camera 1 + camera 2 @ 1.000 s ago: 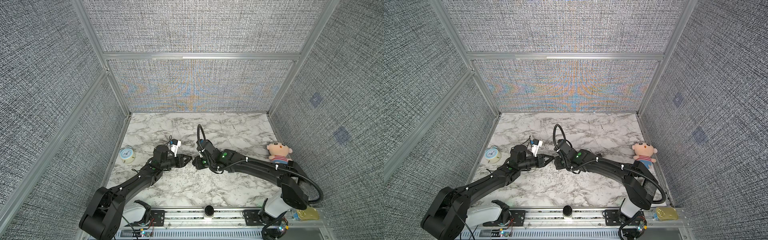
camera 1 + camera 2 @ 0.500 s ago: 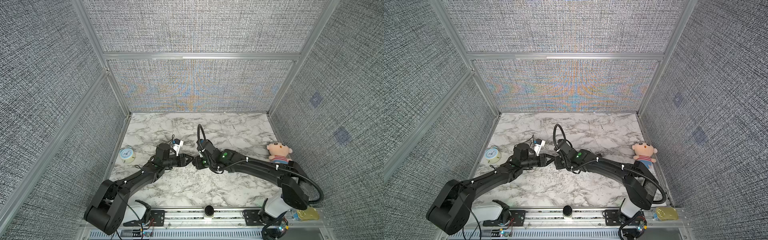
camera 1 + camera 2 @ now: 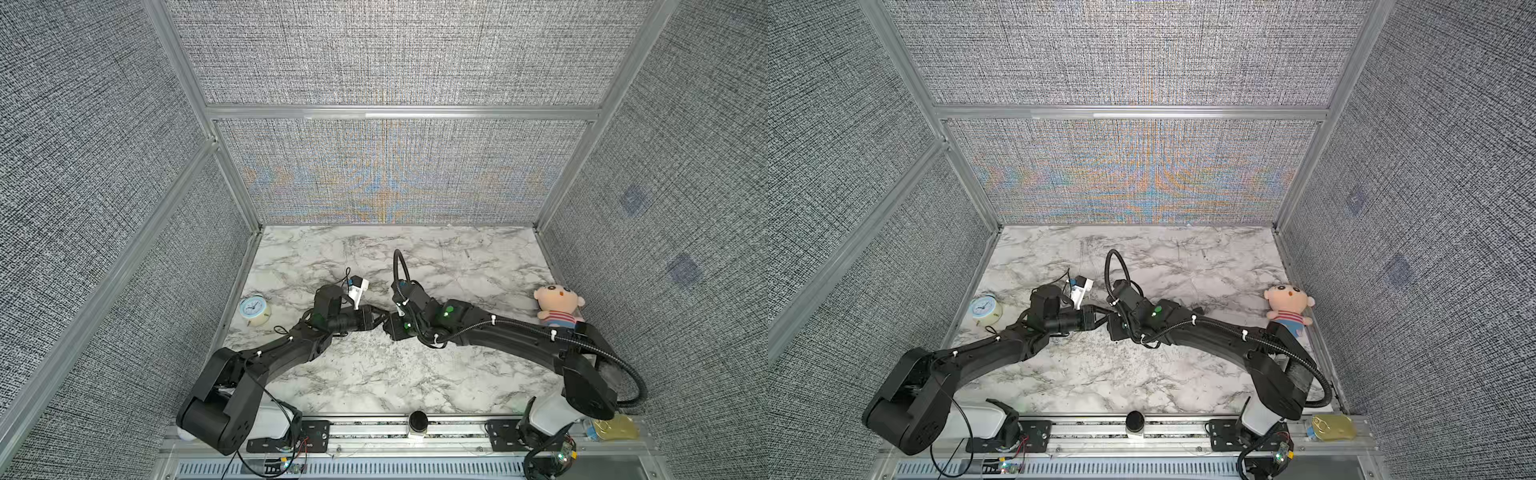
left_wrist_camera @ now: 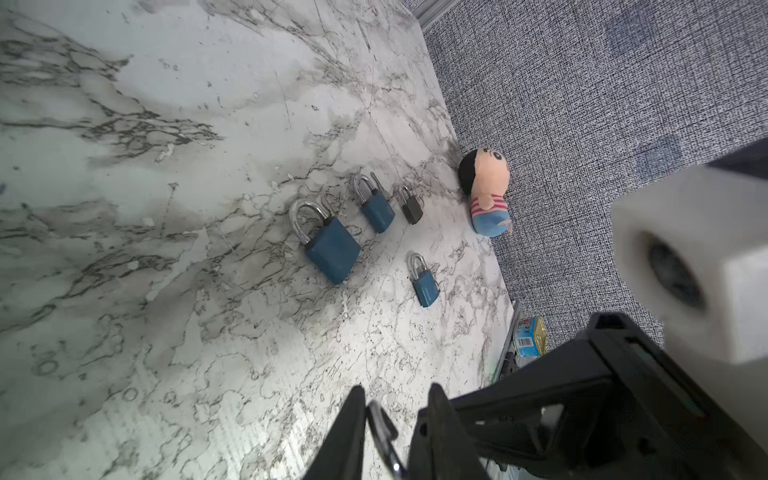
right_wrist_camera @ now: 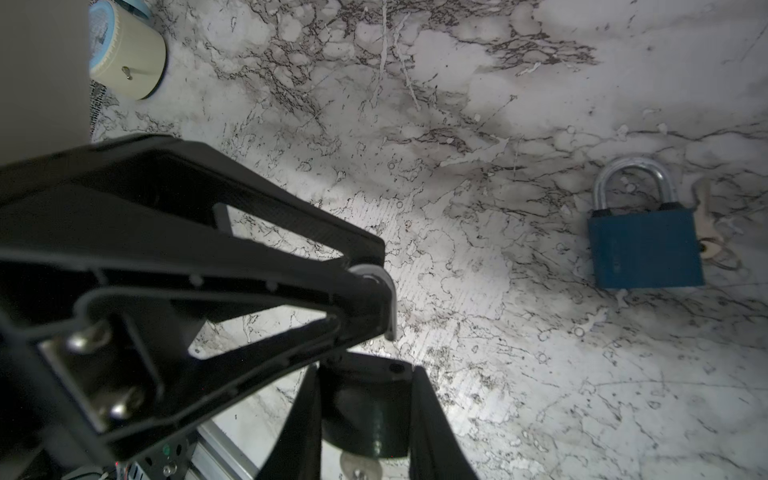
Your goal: Lock with the key
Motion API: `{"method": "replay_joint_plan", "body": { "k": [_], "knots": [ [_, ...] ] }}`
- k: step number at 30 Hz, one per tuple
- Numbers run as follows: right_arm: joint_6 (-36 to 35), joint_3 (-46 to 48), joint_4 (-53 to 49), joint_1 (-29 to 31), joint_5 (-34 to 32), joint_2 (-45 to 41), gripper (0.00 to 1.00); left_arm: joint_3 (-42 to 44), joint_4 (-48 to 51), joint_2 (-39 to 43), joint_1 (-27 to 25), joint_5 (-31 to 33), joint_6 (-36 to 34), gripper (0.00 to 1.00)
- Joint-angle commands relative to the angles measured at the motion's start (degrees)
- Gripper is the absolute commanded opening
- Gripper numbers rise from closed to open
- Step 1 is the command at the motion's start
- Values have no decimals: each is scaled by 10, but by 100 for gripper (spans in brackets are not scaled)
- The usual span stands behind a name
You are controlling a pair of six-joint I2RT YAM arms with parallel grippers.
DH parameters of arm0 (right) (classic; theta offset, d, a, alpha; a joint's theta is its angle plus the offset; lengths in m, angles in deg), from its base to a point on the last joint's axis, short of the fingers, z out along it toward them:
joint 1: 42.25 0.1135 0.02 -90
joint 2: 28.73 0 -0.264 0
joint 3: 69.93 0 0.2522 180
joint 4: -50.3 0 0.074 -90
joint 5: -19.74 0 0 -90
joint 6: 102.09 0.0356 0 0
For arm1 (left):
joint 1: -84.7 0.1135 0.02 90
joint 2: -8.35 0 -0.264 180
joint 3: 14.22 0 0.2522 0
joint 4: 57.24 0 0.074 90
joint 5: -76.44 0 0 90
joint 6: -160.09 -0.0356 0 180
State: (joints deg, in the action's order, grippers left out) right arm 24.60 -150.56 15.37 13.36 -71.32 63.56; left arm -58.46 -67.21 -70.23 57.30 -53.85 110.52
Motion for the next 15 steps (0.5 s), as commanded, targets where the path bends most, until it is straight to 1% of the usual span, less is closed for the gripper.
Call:
{"method": "replay_joint_plan", "body": {
  "k": [1,8,11,13,15],
  "knots": [
    [-2,-3,17,1,0,0,16,-5,-19,-4,0,-9,0,27],
    [-1,-4,18,2,-3,-2,16,-5,-20,-10,-1,-21,0,24],
    [-2,-4,17,3,-5,-3,16,-4,-21,-9,-2,-23,0,21],
    [-3,-4,18,3,-5,-3,16,-3,-21,-9,-2,-23,0,18],
    [-1,-5,18,2,-4,-2,15,-4,-21,-11,-2,-24,-1,10]
  ]
}}
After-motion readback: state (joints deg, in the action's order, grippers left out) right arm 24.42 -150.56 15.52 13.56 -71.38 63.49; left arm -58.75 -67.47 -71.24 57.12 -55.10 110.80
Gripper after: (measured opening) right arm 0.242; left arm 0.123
